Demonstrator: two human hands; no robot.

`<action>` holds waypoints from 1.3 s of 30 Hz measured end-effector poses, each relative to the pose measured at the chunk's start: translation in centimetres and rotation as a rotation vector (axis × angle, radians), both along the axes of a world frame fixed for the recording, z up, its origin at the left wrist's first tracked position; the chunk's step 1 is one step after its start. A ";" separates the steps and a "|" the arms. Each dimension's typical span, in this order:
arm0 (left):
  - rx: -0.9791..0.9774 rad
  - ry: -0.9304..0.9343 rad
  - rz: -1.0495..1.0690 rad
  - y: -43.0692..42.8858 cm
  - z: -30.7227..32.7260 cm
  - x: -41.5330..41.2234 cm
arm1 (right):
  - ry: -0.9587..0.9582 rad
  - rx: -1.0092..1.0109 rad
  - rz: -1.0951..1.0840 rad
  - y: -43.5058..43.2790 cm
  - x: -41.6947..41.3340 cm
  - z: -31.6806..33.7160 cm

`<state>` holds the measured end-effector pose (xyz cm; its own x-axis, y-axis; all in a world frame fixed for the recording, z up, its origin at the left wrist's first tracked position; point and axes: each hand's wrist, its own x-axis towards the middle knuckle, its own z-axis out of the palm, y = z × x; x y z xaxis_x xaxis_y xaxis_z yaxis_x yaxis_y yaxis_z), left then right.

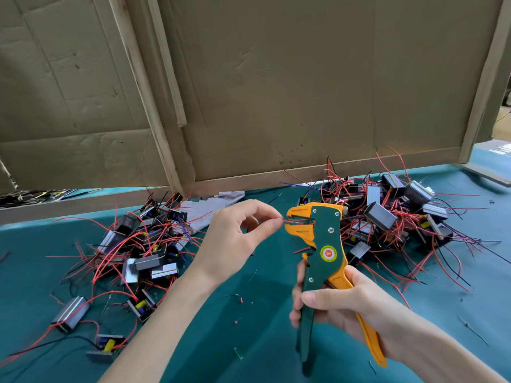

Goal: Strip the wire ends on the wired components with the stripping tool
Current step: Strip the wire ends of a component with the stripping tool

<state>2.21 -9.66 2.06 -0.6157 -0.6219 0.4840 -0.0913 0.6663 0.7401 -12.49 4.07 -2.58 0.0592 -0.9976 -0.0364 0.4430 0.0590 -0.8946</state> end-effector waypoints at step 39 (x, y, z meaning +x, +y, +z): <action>0.006 -0.163 -0.071 0.0 1.2 0.5 | 0.206 0.025 -0.134 0.2 1.4 -0.3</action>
<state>2.71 -9.66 3.23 -0.7281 -0.5764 0.3709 -0.1629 0.6711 0.7232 -11.13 4.24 -2.91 -0.0848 -0.9946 -0.0593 0.2569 0.0357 -0.9658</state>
